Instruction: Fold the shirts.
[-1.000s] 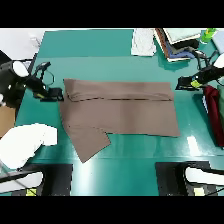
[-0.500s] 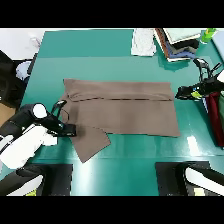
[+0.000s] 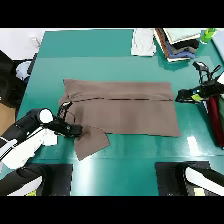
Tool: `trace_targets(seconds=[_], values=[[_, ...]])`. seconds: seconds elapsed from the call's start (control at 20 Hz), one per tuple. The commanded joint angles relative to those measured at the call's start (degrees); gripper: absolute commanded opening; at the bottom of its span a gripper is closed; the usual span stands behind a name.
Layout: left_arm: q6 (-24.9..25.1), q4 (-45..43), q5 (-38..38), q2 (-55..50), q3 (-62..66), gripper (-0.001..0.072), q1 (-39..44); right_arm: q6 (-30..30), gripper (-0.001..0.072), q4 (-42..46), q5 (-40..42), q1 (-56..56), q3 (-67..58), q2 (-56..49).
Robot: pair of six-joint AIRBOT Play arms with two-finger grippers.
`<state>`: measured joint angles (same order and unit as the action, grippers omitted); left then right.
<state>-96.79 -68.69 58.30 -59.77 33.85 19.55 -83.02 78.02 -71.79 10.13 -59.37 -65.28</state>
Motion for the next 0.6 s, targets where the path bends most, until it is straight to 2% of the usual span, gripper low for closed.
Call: trace_targets(seconds=[0.0,0.05,0.1,0.2,0.3,0.5,0.55], values=[[1.3,-0.1,1.0,0.3,2.8,0.0029,0.2,0.7,0.0445,0.2,-5.1,4.1,5.9,2.0],[1.4,-0.1,1.1,0.3,3.1,0.0029,0.2,0.7,0.0636,0.2,-5.6,6.3,9.7,3.0],[1.7,-0.1,1.1,0.2,3.0,0.0029,0.2,0.7,0.0653,0.1,-6.2,8.5,13.2,3.5],[2.4,0.0,1.1,0.2,3.0,0.0029,0.2,0.7,0.0647,-0.1,-5.9,11.8,19.5,4.0],[2.8,0.1,1.2,0.2,3.0,0.0030,0.2,0.7,0.0580,-0.7,-4.7,12.7,23.6,4.0],[2.8,0.2,1.3,0.2,3.0,0.0030,0.2,1.1,0.0570,-3.4,-1.6,8.7,26.3,4.0],[2.8,0.2,1.3,0.2,3.0,0.0029,0.2,1.0,0.0548,-3.5,-1.0,6.9,26.2,4.0]])
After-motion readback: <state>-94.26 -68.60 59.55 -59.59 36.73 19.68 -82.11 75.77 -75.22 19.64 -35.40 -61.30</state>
